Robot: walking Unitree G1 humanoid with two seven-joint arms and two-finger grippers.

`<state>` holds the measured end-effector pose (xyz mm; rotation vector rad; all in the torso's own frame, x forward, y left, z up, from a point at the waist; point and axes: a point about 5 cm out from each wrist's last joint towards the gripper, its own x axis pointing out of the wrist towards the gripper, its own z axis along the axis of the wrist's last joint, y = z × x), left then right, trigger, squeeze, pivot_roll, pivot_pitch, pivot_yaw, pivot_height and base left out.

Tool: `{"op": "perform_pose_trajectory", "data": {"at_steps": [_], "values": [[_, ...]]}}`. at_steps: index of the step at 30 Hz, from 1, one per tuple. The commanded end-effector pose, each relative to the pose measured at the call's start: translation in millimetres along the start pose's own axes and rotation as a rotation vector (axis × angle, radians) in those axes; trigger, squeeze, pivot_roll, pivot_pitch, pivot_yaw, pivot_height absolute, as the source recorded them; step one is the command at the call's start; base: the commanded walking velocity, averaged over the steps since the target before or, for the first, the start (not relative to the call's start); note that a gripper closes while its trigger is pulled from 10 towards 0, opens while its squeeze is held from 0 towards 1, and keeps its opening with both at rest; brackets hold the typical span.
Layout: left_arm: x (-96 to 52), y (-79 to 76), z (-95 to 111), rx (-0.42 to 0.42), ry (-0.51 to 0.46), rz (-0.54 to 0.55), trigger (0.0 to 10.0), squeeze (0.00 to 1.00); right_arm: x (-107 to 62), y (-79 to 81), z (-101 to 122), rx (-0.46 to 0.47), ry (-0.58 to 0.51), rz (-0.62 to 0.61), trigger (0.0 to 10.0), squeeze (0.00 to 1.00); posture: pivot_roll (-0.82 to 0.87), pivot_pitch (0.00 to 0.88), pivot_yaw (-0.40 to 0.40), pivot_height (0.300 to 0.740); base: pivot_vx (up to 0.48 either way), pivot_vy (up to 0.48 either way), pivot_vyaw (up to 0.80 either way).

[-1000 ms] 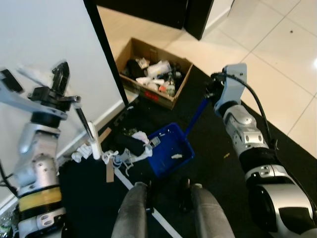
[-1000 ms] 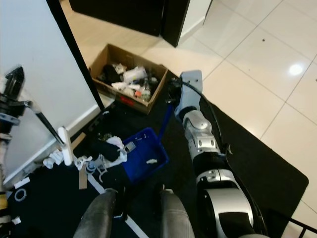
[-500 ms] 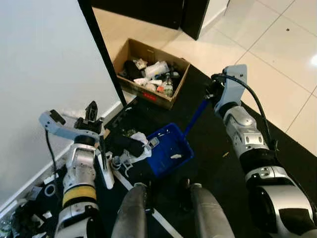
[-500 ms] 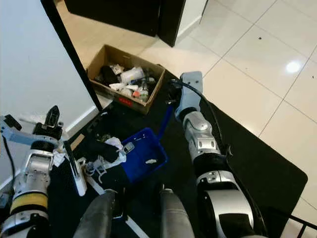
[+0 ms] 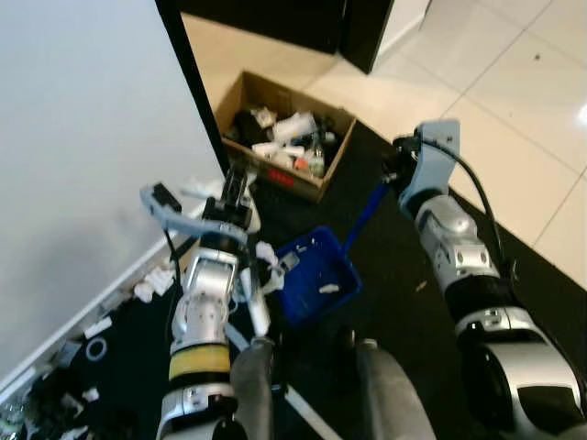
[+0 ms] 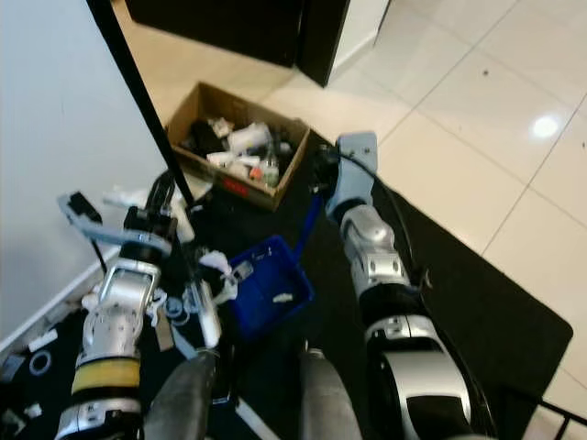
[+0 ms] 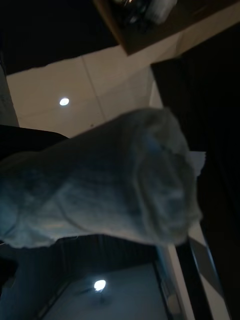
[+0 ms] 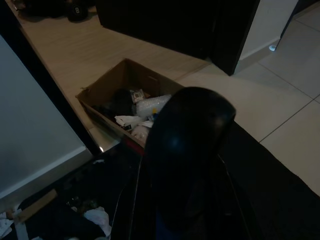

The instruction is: Sweep floor

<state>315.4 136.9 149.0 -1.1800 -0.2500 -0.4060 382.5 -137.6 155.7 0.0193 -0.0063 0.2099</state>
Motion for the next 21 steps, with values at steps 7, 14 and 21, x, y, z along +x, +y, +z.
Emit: {"op": "perform_pose_trajectory", "data": {"at_steps": [7,14,21], "values": [[-0.4,-28.3,-47,-0.264,-0.025,-0.061,10.0,0.0,-4.2,3.5,-15,0.045,0.052,0.011,10.0,0.0,-0.04,0.351,-0.013,0.74,0.0,0.0,0.0],[1.8,-46.4,-40,-0.228,0.012,-0.128,10.0,0.0,-3.7,3.6,-14,0.046,0.051,0.012,10.0,0.0,-0.03,0.352,-0.012,0.74,0.0,0.0,0.0],[-2.5,-61.2,21,0.215,0.062,-0.276,10.0,0.0,-4.2,3.6,-16,0.051,0.053,0.012,10.0,0.0,-0.01,0.353,-0.008,0.74,0.0,0.0,0.0]]}}
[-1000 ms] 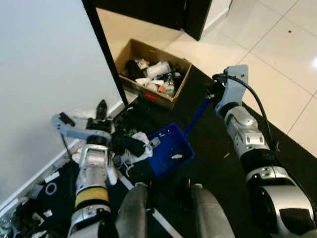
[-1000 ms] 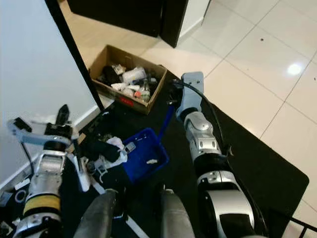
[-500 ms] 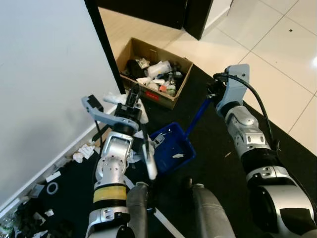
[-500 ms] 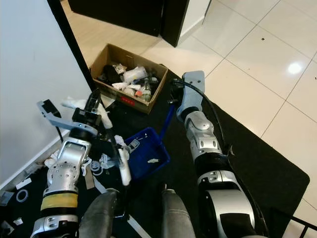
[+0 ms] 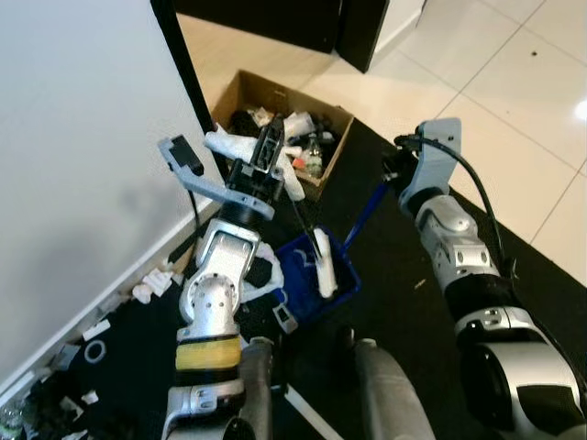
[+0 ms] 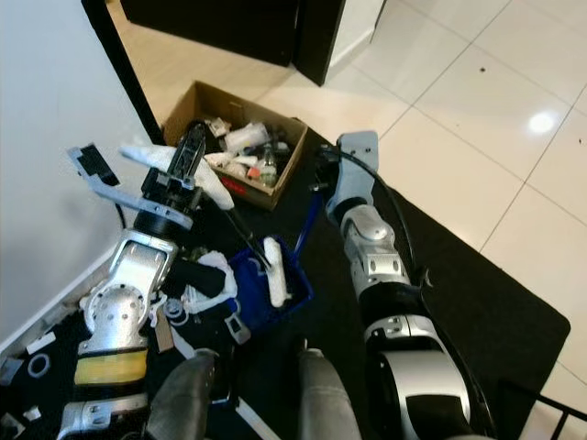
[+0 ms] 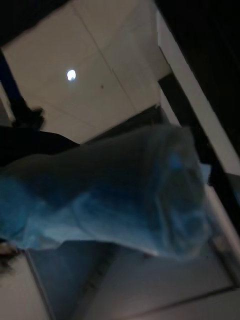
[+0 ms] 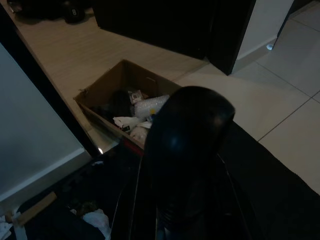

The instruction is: Sweep floor

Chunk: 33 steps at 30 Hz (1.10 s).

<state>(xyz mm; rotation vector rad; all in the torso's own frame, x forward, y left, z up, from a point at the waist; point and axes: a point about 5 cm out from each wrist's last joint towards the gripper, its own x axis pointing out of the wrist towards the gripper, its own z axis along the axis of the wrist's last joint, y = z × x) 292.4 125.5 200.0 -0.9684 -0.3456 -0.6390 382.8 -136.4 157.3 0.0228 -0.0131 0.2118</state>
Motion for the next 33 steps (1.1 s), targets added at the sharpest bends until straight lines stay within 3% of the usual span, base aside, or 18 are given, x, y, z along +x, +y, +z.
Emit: {"op": "perform_pose_trajectory", "data": {"at_steps": [1,2,3,7,9,13,18,19,20,22,25,27,30,32,33], "values": [[-4.9,-3.9,25,0.096,-0.033,-0.03,10.0,0.0,-4.9,2.4,-18,0.048,0.061,0.009,10.0,0.0,0.0,0.353,-0.009,0.74,0.0,0.0,0.0],[-5.3,-4.4,34,0.136,-0.036,-0.035,10.0,0.0,-4.9,2.4,-18,0.049,0.061,0.009,10.0,0.0,0.0,0.353,-0.01,0.74,0.0,0.0,0.0],[-6.4,-5.6,52,0.227,-0.036,-0.045,10.0,0.0,-4.8,2.7,-18,0.05,0.062,0.01,10.0,0.0,0.0,0.353,-0.01,0.74,0.0,0.0,0.0],[-8.7,-5.6,67,0.307,-0.03,-0.044,10.0,0.0,-4.3,3.6,-18,0.051,0.062,0.012,10.0,0.0,0.0,0.352,-0.01,0.74,0.0,0.0,0.0],[-17.8,-1.3,80,0.423,0.012,-0.025,10.0,0.0,-3.9,4.1,-17,0.051,0.062,0.015,10.0,0.0,0.01,0.351,-0.009,0.74,0.0,0.0,0.0],[-24.6,1.9,83,0.472,0.041,0.001,10.0,0.0,-4.0,3.6,-18,0.051,0.062,0.014,10.0,0.0,0.01,0.352,-0.008,0.74,0.0,0.0,0.0],[-61.1,23.6,89,0.648,0.13,0.194,10.0,0.0,-5.2,1.1,-19,0.048,0.064,0.009,10.0,0.0,0.01,0.353,-0.008,0.74,0.0,0.0,0.0],[-61.1,23.6,89,0.648,0.13,0.194,10.0,0.0,-5.2,1.1,-19,0.048,0.064,0.009,10.0,0.0,0.01,0.353,-0.008,0.74,0.0,0.0,0.0],[-75.6,32.1,93,0.728,0.154,0.284,10.0,0.0,-5.6,0.8,-19,0.046,0.066,0.01,10.0,0.0,0.01,0.351,-0.007,0.74,0.0,0.0,0.0],[-83.5,37.4,95,0.774,0.166,0.341,10.0,0.0,-5.6,0.6,-19,0.046,0.067,0.01,10.0,0.0,0.01,0.35,-0.01,0.74,0.0,0.0,0.0],[-88.7,41.1,96,0.781,0.16,0.381,10.0,0.0,-5.4,0.8,-19,0.045,0.067,0.011,10.0,0.0,0.01,0.348,-0.011,0.74,0.0,0.0,0.0],[-101.9,49.6,94,0.75,0.126,0.477,10.0,0.0,-4.7,1.9,-19,0.044,0.067,0.016,10.0,0.0,0.01,0.344,-0.013,0.74,0.0,0.0,0.0],[-109.5,56.8,84,0.679,0.105,0.533,10.0,0.0,-4.2,2.6,-18,0.042,0.066,0.018,10.0,0.0,0.01,0.341,-0.013,0.74,0.0,0.0,0.0],[-115.8,64.1,65,0.513,0.028,0.58,10.0,0.0,-3.6,3.4,-18,0.042,0.064,0.021,10.0,0.0,0.0,0.336,-0.014,0.74,0.0,0.0,0.0],[-115.8,64.1,65,0.513,0.028,0.58,10.0,0.0,-3.6,3.4,-18,0.042,0.064,0.021,10.0,0.0,0.0,0.336,-0.014,0.74,0.0,0.0,0.0]]}}
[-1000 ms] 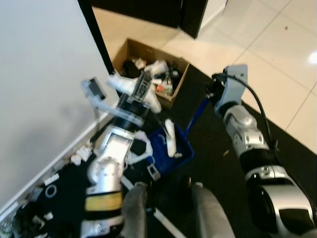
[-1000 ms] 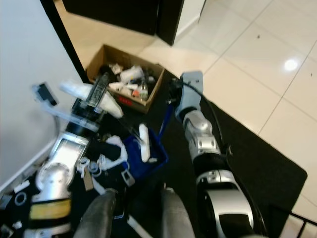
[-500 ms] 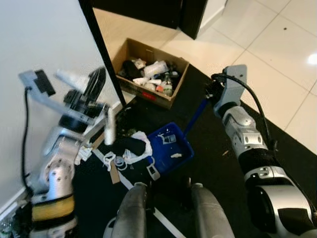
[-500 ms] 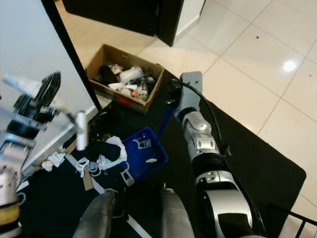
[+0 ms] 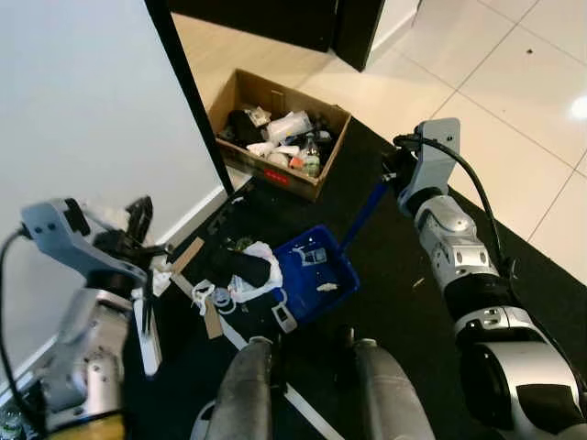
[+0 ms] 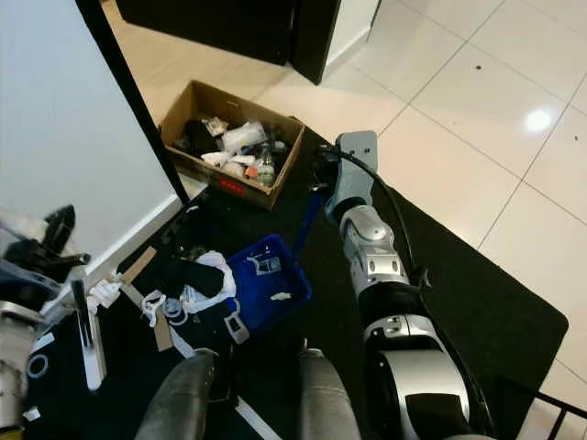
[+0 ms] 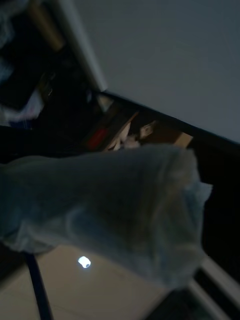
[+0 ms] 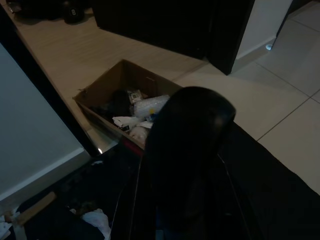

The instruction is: Sweep floor

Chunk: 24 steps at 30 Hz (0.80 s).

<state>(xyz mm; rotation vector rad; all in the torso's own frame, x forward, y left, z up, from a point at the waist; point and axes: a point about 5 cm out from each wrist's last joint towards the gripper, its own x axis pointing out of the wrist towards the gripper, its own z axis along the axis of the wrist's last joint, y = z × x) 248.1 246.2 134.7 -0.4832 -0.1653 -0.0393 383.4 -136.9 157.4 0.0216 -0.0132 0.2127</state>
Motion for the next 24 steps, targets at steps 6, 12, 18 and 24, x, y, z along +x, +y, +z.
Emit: {"op": "perform_pose_trajectory", "data": {"at_steps": [6,12,18,24], "values": [[-1.8,-8.5,-21,-0.4,-0.173,0.067,10.0,0.0,-4.4,2.3,-17,0.039,0.06,0.018,10.0,0.0,-0.02,0.331,-0.016,0.74,0.0,0.0,0.0],[6.2,-32.7,-27,-0.641,-0.235,0.058,10.0,0.0,-4.9,0.4,-16,0.035,0.06,0.016,10.0,0.0,-0.02,0.326,-0.019,0.74,0.0,0.0,0.0],[16.1,-72.6,-16,-0.842,-0.284,-0.096,10.0,0.0,-3.3,2.6,-15,0.037,0.058,0.021,10.0,0.0,-0.02,0.325,-0.024,0.74,0.0,0.0,0.0],[26.5,-105.2,-11,-0.958,-0.271,-0.216,10.0,0.0,-2.2,4.5,-14,0.039,0.054,0.026,10.0,0.0,-0.02,0.324,-0.024,0.74,0.0,0.0,0.0]]}}
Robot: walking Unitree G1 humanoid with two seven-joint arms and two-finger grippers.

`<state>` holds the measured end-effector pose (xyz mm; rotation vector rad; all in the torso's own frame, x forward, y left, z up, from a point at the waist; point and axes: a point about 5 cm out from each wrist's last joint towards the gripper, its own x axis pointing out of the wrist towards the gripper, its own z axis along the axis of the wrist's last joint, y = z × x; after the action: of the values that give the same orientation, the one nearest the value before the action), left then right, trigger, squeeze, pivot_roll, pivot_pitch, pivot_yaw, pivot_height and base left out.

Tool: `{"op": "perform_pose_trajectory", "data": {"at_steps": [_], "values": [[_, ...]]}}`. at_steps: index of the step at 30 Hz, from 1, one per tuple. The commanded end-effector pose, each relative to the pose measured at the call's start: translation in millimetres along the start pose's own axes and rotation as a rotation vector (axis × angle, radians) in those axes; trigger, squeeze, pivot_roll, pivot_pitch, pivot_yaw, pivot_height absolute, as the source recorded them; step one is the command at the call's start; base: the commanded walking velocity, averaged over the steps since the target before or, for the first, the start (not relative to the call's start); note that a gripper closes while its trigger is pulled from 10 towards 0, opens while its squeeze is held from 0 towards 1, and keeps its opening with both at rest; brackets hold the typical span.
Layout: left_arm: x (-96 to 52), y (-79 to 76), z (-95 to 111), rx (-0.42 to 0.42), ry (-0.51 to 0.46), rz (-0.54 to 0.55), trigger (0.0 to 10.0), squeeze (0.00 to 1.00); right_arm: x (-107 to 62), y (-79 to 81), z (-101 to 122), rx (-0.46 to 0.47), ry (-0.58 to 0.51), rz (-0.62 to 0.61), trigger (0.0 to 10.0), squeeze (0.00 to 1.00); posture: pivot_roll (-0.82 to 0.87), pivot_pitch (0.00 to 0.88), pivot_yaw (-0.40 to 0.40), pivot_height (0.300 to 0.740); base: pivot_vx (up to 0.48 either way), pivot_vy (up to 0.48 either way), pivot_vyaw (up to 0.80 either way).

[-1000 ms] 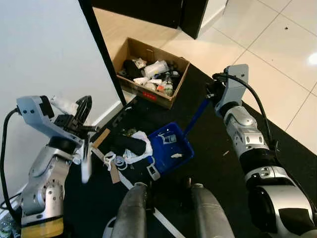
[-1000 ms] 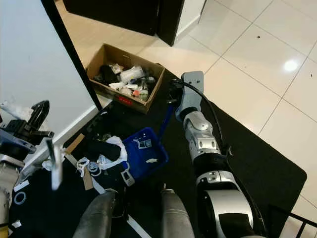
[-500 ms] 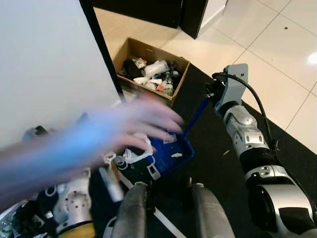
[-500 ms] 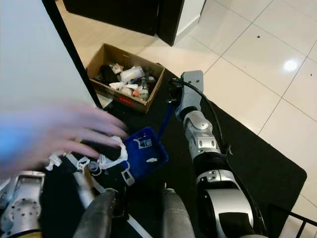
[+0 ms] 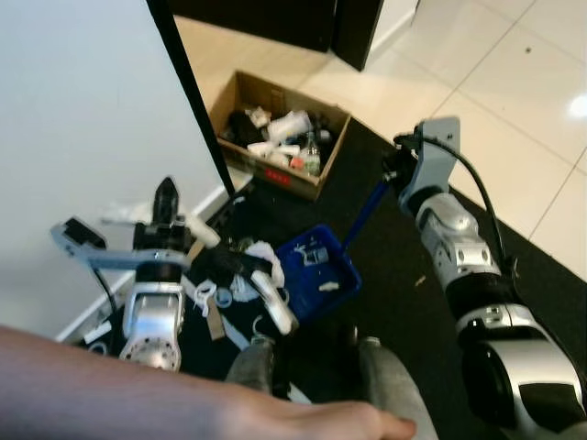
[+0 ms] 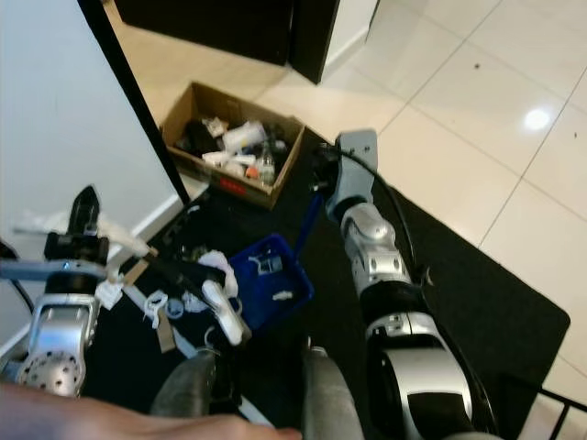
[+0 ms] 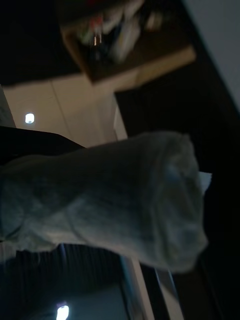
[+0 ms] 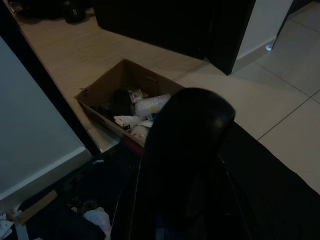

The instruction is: Sweep floor

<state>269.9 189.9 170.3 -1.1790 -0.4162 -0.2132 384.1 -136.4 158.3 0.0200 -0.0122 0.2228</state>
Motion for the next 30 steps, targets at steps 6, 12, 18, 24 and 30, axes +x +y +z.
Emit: {"op": "perform_pose_trajectory", "data": {"at_steps": [6,12,18,24,30], "values": [[2.8,-30.7,-37,-0.293,-0.047,-0.051,10.0,0.0,-3.6,1.6,-15,0.041,0.054,0.01,10.0,0.0,-0.02,0.325,-0.023,0.74,0.0,0.0,0.0],[10.8,-38.0,-21,-0.126,0.012,-0.134,10.0,0.0,-3.3,2.8,-16,0.046,0.054,0.009,10.0,0.0,0.0,0.328,-0.021,0.74,0.0,0.0,0.0],[32.6,-51.1,32,0.275,0.033,-0.289,10.0,0.0,-2.9,4.3,-16,0.052,0.054,0.01,10.0,0.0,0.01,0.329,-0.018,0.74,0.0,0.0,0.0],[46.5,-30.5,49,0.562,0.096,-0.286,10.0,0.0,-2.6,6.6,-17,0.055,0.054,0.014,10.0,0.0,0.0,0.331,-0.018,0.74,0.0,0.0,0.0],[47.2,9.9,32,0.758,0.25,-0.225,10.0,0.0,-3.2,4.7,-16,0.055,0.052,0.01,10.0,0.0,-0.01,0.334,-0.017,0.74,0.0,0.0,0.0]]}}
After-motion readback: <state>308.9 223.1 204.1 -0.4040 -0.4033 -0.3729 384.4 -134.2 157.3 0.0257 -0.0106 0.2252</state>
